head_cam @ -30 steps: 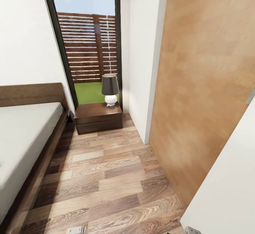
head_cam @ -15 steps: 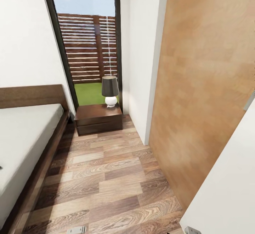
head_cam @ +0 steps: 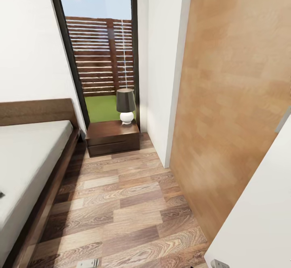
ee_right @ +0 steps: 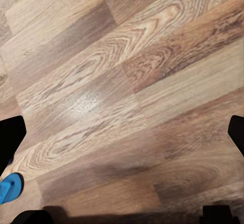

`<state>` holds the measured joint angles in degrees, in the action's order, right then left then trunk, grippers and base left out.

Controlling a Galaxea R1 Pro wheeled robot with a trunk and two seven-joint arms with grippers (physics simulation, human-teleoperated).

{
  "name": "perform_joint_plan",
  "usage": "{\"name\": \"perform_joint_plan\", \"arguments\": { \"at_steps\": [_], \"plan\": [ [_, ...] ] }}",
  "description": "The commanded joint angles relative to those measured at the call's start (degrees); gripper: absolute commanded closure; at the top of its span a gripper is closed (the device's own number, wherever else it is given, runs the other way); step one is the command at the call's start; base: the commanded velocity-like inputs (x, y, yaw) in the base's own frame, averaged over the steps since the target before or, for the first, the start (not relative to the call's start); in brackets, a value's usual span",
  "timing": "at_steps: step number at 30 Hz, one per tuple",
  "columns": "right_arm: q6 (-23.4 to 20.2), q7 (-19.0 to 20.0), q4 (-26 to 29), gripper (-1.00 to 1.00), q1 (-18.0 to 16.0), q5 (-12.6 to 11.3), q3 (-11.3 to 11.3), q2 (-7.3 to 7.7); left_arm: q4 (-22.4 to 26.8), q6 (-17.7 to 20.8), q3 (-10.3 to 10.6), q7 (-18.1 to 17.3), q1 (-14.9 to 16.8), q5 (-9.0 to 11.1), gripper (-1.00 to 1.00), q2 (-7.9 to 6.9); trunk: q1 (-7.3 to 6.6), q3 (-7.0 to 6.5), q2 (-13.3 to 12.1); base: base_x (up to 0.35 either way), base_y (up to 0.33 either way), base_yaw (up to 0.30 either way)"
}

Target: In the bedroom, move the book from the bed onto either nightstand, and place the two sandals side by side next to the bed.

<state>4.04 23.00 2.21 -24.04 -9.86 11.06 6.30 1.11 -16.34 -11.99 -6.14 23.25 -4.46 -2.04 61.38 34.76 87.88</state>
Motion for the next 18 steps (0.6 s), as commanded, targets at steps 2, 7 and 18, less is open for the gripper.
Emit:
{"name": "perform_joint_plan", "arguments": {
  "at_steps": [2,7,18],
  "plan": [
    [0.1,0.3,-0.1,-1.00,0.0,-0.4,0.1,0.02,-0.1,-0.2,-0.5,-0.2,0.0,-0.5,-1.00,-0.02,-0.45,-0.31,-0.8,0.000,0.000,0.000],
    [0.1,0.3,-0.1,-1.00,0.0,-0.4,0.1,0.00,-0.1,-0.2,-0.5,-0.2,0.0,-0.5,-1.00,-0.03,-1.55,-1.21,-2.8,0.000,0.000,0.000],
    [0.1,0.2,-0.1,-1.00,0.0,-0.4,0.1,-0.03,-0.1,-0.2,-0.5,-0.2,0.0,-0.4,-1.00,-0.07,-2.21,-1.75,-4.0,0.000,0.000,0.000]
  ]
}}
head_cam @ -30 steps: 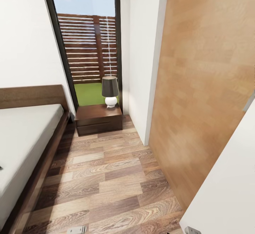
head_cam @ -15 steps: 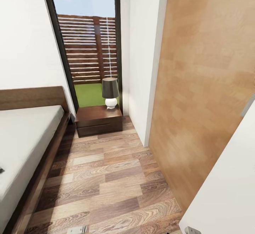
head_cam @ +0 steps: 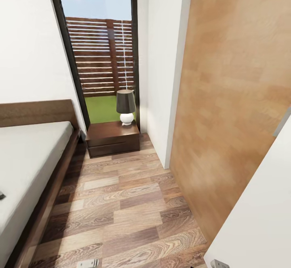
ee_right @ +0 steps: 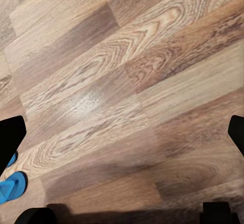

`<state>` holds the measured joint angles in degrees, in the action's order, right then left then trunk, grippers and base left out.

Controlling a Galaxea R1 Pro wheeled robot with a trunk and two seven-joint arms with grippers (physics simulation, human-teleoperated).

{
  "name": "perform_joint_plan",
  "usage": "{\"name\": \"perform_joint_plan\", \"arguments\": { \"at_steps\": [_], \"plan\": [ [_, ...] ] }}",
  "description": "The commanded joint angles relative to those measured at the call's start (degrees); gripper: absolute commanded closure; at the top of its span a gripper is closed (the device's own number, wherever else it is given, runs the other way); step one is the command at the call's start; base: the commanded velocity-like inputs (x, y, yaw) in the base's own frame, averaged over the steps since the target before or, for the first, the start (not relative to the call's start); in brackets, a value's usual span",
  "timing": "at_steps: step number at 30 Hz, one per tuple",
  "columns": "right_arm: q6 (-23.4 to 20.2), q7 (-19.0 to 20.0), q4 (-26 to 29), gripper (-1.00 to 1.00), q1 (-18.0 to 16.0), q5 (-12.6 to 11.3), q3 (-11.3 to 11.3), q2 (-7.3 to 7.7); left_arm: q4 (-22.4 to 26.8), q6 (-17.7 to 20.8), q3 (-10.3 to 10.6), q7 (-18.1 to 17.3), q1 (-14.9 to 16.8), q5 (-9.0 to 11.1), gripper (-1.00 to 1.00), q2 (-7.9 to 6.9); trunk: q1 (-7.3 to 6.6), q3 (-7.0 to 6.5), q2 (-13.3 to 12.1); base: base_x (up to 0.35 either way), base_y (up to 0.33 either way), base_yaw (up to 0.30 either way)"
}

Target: In the bedroom, move the book from the bed onto either nightstand, and place the two sandals side by side next to the bed.

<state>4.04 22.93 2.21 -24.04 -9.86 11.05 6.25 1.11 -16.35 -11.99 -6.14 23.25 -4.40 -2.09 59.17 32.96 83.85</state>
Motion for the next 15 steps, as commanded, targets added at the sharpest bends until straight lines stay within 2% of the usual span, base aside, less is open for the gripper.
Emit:
{"name": "perform_joint_plan", "arguments": {
  "at_steps": [1,8,13,15],
  "plan": [
    [0.1,0.3,-0.1,-1.00,0.0,-0.4,0.1,0.01,-0.1,-0.2,-0.5,-0.2,0.0,-0.4,-1.00,-0.02,0.00,0.05,0.0,0.000,0.000,0.000],
    [0.1,0.3,-0.1,-1.00,0.0,-0.4,0.0,0.00,-0.1,-0.2,-0.5,-0.2,0.0,-0.5,-1.00,-0.02,0.00,0.05,0.0,0.150,-0.030,0.000],
    [0.2,0.3,-0.1,-1.00,0.0,-0.4,0.0,-0.01,-0.1,-0.2,-0.5,-0.2,0.0,-0.5,-1.00,-0.02,0.00,0.05,0.0,0.075,-0.023,0.000],
    [0.2,0.2,-0.1,-1.00,0.0,-0.4,0.1,-0.01,-0.1,-0.1,-0.5,-0.2,0.0,-0.5,-1.00,-0.02,0.00,0.05,0.0,0.250,-0.002,0.000]
  ]
}}
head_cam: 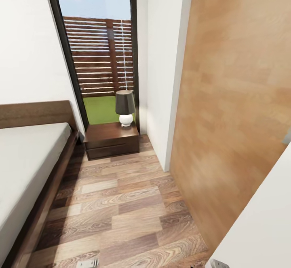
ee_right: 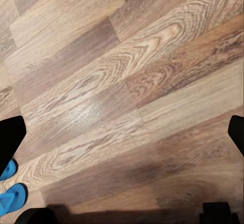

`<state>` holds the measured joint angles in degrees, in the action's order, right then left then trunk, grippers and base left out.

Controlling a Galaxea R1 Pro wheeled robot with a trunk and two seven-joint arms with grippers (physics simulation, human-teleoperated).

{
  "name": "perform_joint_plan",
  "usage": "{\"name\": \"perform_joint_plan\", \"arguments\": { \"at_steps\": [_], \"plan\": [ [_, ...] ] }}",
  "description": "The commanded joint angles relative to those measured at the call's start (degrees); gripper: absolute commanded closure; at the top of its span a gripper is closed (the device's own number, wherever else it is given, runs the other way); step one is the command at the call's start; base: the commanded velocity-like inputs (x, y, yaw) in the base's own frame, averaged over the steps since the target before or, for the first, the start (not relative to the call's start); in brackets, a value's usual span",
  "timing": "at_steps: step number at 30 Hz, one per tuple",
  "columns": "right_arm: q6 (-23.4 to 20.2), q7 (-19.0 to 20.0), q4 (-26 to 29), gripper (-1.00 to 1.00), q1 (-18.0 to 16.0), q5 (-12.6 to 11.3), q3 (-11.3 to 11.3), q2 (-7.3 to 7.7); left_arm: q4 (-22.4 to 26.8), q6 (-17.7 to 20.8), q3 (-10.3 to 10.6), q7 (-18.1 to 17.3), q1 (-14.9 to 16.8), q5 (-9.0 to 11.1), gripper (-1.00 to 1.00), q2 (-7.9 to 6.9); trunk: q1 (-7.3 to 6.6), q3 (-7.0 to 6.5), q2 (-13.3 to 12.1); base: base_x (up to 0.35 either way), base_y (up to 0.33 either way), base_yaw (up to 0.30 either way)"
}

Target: In the bedroom, move the book from the bed onto either nightstand, and place the two sandals side by side next to the bed.

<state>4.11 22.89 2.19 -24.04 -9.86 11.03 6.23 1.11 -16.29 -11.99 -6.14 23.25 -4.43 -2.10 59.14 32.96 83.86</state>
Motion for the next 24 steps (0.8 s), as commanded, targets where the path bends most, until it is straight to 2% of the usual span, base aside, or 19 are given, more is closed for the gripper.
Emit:
{"name": "perform_joint_plan", "arguments": {
  "at_steps": [1,11,16,24],
  "plan": [
    [0.1,0.3,-0.1,-1.00,0.0,-0.4,0.1,0.02,-0.1,-0.2,-0.5,-0.2,0.0,-0.5,-1.00,0.00,0.02,0.05,0.0,0.275,-0.001,0.000],
    [0.1,0.3,-0.1,-1.00,0.0,-0.4,0.1,0.02,-0.1,-0.1,-0.5,-0.2,0.0,-0.4,-1.00,0.05,0.02,0.05,0.0,0.278,0.000,0.000],
    [0.1,0.3,-0.1,-1.00,0.0,-0.4,0.1,0.02,-0.1,-0.2,-0.5,-0.2,0.0,-0.4,-1.00,0.05,0.02,0.05,0.0,0.040,0.000,0.032],
    [0.1,0.3,-0.1,-1.00,0.0,-0.4,0.0,0.02,-0.1,-0.1,-0.5,-0.2,0.0,-0.4,-1.00,0.07,0.02,0.05,0.0,0.005,0.000,0.181]
  ]
}}
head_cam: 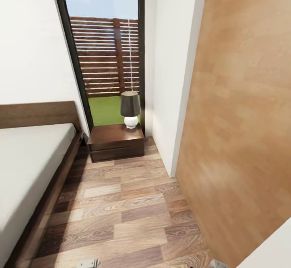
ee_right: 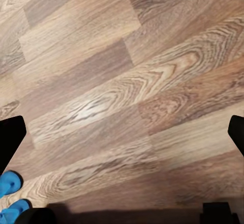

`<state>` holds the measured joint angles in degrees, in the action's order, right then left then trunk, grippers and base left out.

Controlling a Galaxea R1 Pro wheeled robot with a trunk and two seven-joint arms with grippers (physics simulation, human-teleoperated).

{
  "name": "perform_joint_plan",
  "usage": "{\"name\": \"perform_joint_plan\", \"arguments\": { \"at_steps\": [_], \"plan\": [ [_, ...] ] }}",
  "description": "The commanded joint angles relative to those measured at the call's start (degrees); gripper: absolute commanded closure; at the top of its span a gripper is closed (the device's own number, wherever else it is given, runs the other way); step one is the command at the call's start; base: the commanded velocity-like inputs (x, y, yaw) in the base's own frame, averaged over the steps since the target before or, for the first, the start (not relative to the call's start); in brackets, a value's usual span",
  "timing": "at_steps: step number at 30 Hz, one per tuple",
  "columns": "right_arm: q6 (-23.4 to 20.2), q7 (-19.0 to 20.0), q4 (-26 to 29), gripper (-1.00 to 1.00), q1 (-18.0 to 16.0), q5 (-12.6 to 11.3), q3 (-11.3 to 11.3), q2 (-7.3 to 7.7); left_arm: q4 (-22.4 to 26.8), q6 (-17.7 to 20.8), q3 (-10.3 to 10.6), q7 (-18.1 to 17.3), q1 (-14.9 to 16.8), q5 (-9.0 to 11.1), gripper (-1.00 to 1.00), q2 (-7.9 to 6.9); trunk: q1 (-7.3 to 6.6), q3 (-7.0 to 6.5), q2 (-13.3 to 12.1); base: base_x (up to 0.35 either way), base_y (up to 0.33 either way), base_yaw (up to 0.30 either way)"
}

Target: In the bedroom, move the book from the bed onto either nightstand, and place the two sandals side by side next to the bed.

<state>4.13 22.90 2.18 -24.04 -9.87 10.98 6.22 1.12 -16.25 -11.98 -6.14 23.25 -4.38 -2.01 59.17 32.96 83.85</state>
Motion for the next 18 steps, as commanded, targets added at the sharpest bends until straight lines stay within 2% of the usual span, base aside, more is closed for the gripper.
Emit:
{"name": "perform_joint_plan", "arguments": {
  "at_steps": [1,6,12,18],
  "plan": [
    [0.1,0.3,-0.1,-1.00,0.0,-0.4,0.1,0.02,-0.1,-0.2,-0.5,-0.2,0.0,-0.5,-1.00,-0.01,0.00,0.05,0.0,0.020,0.000,0.050],
    [0.1,0.3,-0.1,-1.00,0.0,-0.4,0.1,0.02,-0.1,-0.2,-0.5,-0.2,0.0,-0.5,-1.00,0.23,0.00,0.05,0.0,0.151,-0.013,0.022],
    [0.1,0.3,-0.1,-1.00,0.0,-0.4,0.1,0.02,-0.1,-0.2,-0.5,-0.2,0.0,-0.4,-1.00,0.96,0.00,0.05,0.0,0.283,-0.060,0.003],
    [0.1,0.3,-0.1,-1.00,0.0,-0.4,0.1,0.02,-0.1,-0.2,-0.5,-0.2,0.0,-0.4,-1.00,1.03,0.00,0.05,0.0,0.305,-0.066,0.000]
  ]
}}
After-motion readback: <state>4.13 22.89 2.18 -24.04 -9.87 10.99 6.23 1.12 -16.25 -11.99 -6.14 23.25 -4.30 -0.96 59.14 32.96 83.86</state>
